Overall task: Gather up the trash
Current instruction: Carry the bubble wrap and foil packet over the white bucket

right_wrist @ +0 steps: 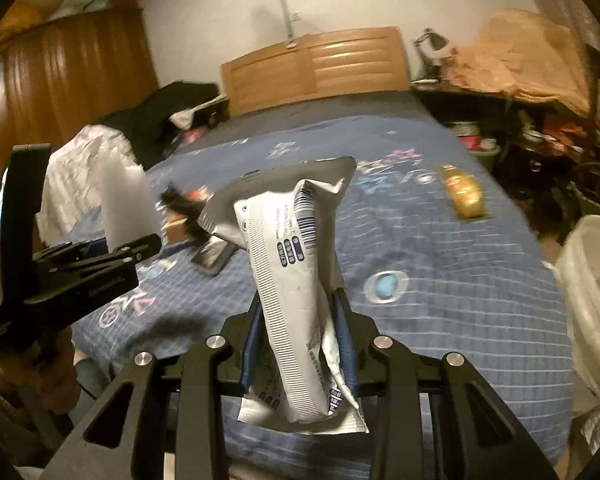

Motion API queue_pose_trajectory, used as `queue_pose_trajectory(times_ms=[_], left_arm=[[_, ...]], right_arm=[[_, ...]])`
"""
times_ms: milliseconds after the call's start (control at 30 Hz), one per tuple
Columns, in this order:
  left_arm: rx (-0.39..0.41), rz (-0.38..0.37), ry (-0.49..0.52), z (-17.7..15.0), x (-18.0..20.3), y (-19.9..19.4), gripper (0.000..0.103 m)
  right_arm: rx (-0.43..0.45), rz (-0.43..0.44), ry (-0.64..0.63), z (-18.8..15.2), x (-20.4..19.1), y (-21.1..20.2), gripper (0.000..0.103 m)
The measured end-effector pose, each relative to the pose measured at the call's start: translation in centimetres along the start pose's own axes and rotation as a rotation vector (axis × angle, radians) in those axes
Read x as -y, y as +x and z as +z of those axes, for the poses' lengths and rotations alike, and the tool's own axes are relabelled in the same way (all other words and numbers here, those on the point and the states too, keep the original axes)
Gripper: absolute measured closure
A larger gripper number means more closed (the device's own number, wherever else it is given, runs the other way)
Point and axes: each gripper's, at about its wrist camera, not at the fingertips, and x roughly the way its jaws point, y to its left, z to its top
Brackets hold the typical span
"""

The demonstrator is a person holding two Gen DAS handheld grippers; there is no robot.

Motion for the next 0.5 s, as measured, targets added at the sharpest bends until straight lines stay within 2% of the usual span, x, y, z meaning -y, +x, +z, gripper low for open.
queue_pose_trajectory(times_ms=[500], left_arm=[[0.064,-0.223,0.205,4.0,14.7,-0.1,0.059]], right_arm=[[0.179,-0.317,0.203,0.9,14.9,-10.3,0.068]])
